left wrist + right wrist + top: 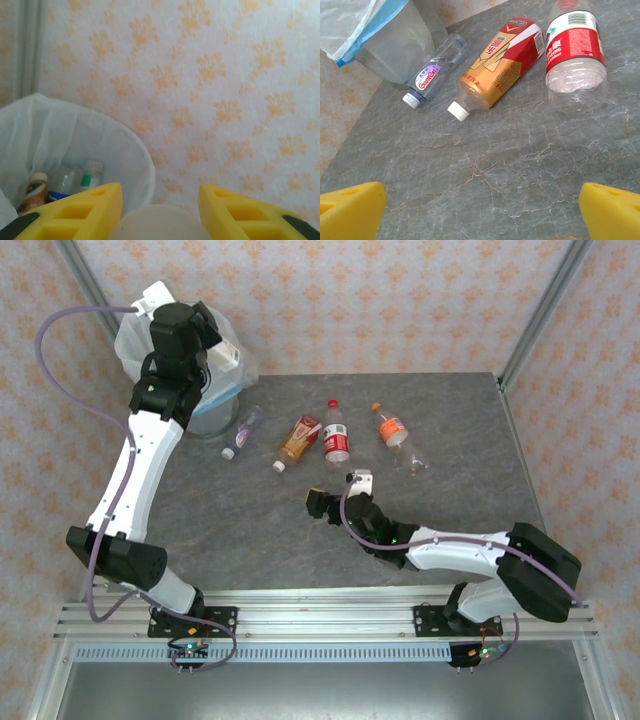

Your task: Put the plastic bottles in the bin

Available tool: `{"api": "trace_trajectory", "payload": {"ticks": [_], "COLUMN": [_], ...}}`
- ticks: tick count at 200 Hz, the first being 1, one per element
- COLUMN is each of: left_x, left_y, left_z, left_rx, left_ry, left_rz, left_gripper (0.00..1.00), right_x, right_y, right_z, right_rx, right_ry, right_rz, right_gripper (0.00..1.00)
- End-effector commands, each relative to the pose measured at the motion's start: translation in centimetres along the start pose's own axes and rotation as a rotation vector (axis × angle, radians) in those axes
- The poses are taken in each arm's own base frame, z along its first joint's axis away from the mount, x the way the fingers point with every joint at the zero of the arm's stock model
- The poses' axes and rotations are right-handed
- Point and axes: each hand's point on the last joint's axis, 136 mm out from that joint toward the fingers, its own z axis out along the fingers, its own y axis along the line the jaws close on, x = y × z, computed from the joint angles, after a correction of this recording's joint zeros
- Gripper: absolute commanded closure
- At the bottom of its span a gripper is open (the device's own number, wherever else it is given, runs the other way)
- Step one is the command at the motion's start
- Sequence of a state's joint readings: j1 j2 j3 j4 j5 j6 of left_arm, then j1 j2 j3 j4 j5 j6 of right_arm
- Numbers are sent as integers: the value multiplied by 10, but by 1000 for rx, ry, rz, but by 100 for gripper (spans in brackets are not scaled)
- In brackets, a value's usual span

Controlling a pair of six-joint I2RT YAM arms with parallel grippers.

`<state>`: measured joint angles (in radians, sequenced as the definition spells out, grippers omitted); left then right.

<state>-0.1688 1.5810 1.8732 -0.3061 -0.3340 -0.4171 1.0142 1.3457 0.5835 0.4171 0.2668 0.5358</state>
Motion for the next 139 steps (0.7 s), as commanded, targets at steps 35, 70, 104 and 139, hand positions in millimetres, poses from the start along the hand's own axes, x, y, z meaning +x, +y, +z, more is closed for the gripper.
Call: {"api": "trace_trajectory", "payload": {"ticks": [35,70,104,139], "left_x": [-81,-94,-78,-74], "left_y": [29,42,65,90], "left_z": [20,44,80,104], "left_rx": [-210,-294,-408,-508], "left_ry": [-326,-359,-318,-363], "left_rz": [-58,-59,-80,-82], "left_gripper": [100,100,100,100], "right_x": [-17,-18,-15,-16], "right_y": [-8,-14,-8,-1], "right_z": [-11,-16,-20,-26], "right_rx": [16,20,-14,-46], "right_ry": [-92,-107,-74,-53], "right_rz": [64,81,51,-2], "right_gripper": [1,1,1,1]}}
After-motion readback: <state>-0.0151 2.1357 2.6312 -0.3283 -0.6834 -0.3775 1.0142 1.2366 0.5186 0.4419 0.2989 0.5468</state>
